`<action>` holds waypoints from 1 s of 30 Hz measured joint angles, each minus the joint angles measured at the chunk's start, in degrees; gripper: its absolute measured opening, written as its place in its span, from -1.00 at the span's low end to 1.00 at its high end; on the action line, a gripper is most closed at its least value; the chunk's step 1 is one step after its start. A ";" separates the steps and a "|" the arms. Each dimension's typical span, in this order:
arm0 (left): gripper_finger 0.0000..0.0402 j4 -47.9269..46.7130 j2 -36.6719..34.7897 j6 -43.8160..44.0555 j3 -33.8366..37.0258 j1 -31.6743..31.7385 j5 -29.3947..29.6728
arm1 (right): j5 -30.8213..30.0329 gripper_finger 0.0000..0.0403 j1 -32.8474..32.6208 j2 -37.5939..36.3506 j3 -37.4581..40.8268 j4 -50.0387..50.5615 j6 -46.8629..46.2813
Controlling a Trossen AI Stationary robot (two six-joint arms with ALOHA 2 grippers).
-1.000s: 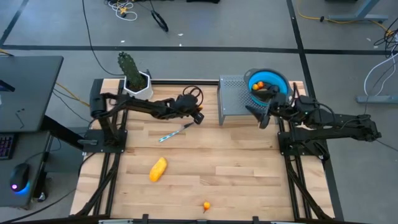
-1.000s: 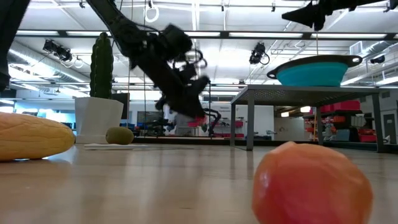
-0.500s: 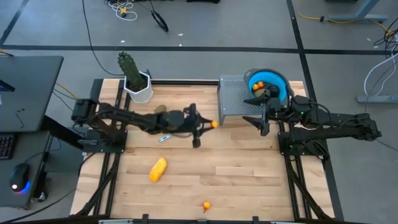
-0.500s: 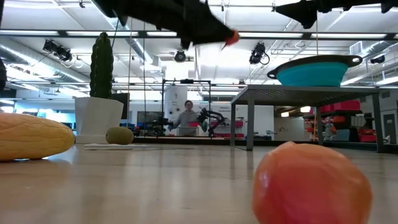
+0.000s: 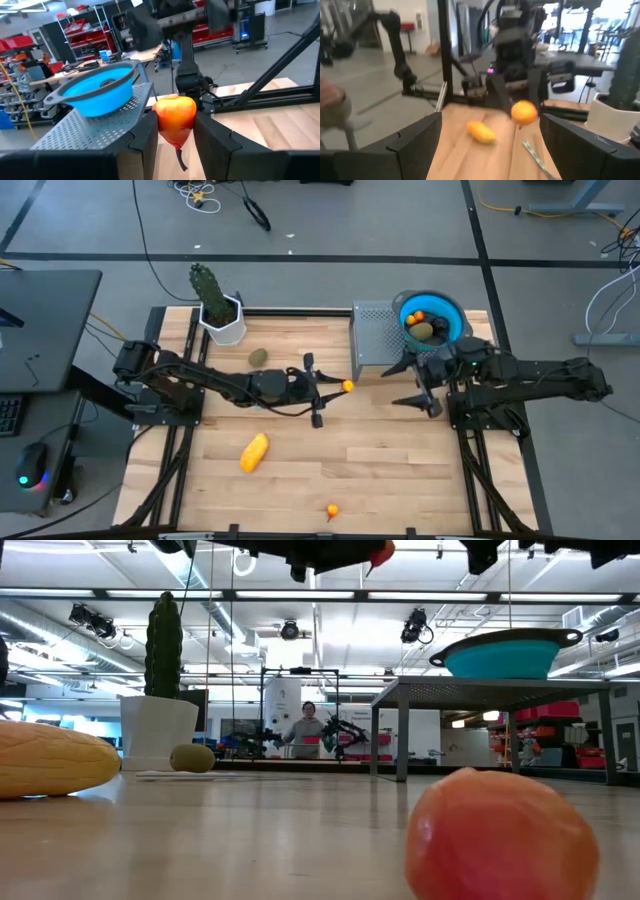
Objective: Pick & Place Fruit
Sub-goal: Put the pear into the blue strainer bowl on the shelf
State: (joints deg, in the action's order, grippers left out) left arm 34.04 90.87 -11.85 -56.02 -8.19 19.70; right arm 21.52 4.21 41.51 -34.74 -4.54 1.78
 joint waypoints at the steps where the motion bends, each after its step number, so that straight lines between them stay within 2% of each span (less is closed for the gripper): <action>1: -0.39 0.03 0.00 0.66 -0.21 0.00 -0.67 | -0.03 0.73 -0.42 0.99 0.00 0.04 1.22; 3: -0.39 0.36 0.00 2.04 -0.36 0.02 -3.05 | -1.62 0.73 -1.58 3.13 0.00 -0.76 4.20; 5: -0.39 0.32 0.02 3.16 -0.36 0.02 -4.65 | -6.26 0.73 -3.38 6.04 0.00 -2.23 6.68; 10: -0.39 0.48 0.02 6.06 -0.36 0.34 -3.28 | -18.36 0.73 -8.14 13.57 0.00 -8.22 18.42; 15: -0.39 0.37 0.02 14.87 -0.36 2.01 -2.40 | -30.91 0.73 -13.91 17.31 0.00 -15.74 29.19; 20: -0.38 0.41 0.02 22.24 -0.36 3.67 -4.47 | -36.93 0.73 -18.12 20.19 0.00 -20.28 35.69; 26: -0.38 0.36 0.02 26.95 -0.36 4.26 -9.29 | -46.08 0.73 -18.56 26.84 0.00 -27.20 41.59; 30: -0.39 -0.26 0.02 27.11 -0.36 4.23 -11.88 | -47.05 0.73 -18.55 28.97 0.00 -32.23 44.50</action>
State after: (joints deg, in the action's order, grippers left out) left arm 33.78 90.89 15.27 -56.38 -3.96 7.82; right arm -25.53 -14.34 70.49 -34.74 -36.77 46.28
